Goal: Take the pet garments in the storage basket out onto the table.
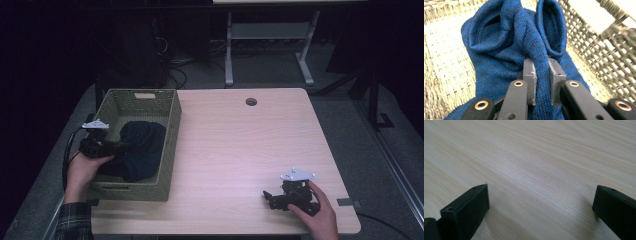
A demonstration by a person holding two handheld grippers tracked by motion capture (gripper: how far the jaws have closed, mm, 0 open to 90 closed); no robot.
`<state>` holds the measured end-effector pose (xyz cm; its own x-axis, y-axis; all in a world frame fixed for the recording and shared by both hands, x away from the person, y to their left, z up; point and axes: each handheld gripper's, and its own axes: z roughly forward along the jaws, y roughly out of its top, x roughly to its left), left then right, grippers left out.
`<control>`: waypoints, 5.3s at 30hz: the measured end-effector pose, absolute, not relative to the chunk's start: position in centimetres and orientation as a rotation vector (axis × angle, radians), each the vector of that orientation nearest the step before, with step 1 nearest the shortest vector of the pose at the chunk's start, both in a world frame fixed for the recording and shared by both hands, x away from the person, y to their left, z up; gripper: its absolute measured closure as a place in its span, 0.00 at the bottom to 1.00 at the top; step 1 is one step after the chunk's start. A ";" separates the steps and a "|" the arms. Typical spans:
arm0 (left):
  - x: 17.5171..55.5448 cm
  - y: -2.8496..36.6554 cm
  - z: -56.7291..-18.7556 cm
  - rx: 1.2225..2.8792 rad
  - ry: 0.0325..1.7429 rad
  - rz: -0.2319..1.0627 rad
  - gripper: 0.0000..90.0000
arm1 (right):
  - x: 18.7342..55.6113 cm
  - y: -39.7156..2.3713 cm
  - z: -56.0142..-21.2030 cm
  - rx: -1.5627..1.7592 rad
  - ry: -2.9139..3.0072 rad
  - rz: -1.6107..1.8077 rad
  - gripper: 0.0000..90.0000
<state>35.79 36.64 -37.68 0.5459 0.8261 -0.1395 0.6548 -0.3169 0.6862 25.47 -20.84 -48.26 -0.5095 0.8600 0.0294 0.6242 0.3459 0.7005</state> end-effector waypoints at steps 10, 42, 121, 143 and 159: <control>35.1 37.4 -36.3 1.921 1.171 0.310 0.88 | 25.5 -20.9 -48.3 1.309 2.271 0.949 0.00; 33.4 37.8 -30.1 1.719 1.043 0.365 0.88 | 25.5 -20.9 -48.3 1.309 2.272 0.949 0.00; 37.9 11.4 -26.8 1.857 0.508 0.042 0.89 | 25.5 -20.8 -48.2 1.312 2.270 0.949 0.00; 40.4 5.0 -34.4 1.959 0.512 -0.077 0.89 | 25.4 -20.8 -48.2 1.318 2.270 0.950 0.00; 40.9 0.2 -39.0 2.071 0.519 -0.055 0.88 | 25.3 -20.8 -48.2 1.321 2.275 0.951 0.01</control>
<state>40.92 0.23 -39.02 0.9085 0.3399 -0.2433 0.3833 -0.4452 0.8093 25.33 -20.79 -48.23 -0.5087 0.8602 0.0369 0.6307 0.3431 0.6960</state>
